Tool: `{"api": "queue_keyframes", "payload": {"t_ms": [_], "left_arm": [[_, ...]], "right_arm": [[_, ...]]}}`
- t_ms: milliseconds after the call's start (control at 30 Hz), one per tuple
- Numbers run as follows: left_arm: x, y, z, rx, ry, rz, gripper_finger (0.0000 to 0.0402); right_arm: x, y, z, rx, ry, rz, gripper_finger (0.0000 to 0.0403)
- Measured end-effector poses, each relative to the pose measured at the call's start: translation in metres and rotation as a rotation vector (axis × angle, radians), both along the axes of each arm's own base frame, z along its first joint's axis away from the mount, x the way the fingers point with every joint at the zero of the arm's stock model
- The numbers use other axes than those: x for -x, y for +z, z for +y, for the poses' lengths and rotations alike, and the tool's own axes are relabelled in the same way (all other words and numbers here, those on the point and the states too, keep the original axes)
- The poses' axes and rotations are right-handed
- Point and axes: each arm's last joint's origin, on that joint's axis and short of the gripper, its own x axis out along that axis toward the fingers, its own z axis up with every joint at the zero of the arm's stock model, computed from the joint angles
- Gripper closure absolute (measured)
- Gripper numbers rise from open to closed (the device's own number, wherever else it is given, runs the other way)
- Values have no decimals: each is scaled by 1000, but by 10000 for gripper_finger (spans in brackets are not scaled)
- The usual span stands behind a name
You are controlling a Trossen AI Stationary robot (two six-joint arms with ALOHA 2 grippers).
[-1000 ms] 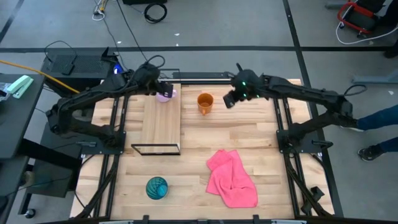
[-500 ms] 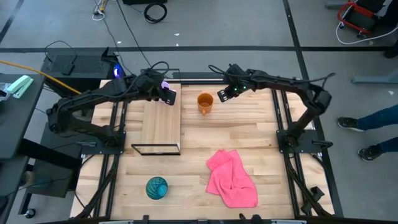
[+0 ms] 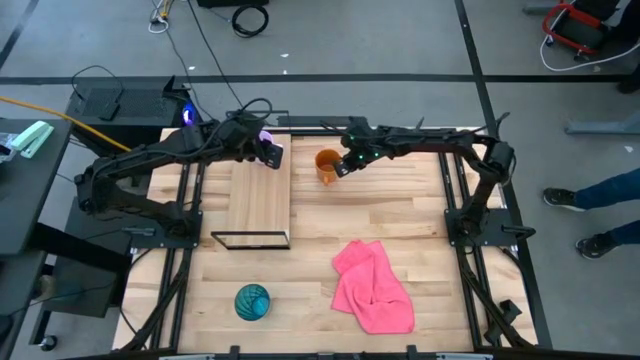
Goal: Stack small to large cups/mugs on shelf
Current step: Put the orange mug on the shelf
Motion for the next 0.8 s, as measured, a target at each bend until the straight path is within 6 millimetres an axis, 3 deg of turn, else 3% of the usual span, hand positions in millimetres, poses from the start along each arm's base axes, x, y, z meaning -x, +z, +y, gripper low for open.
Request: {"api": "queue_keyframes", "payload": {"t_ms": [233,533,633,800], "left_arm": [[0,0,0,0,-1,0,324],[0,0,0,-9,5,4,333],[0,0,0,-22,-9,16,330],[0,0,0,-35,-24,26,327]], "right_arm": [[-2,3,-10,27,-36,-61,401],[9,9,-39,66,-124,-137,402],[13,15,-25,48,-98,-77,402],[9,43,25,159,-30,-25,402]]}}
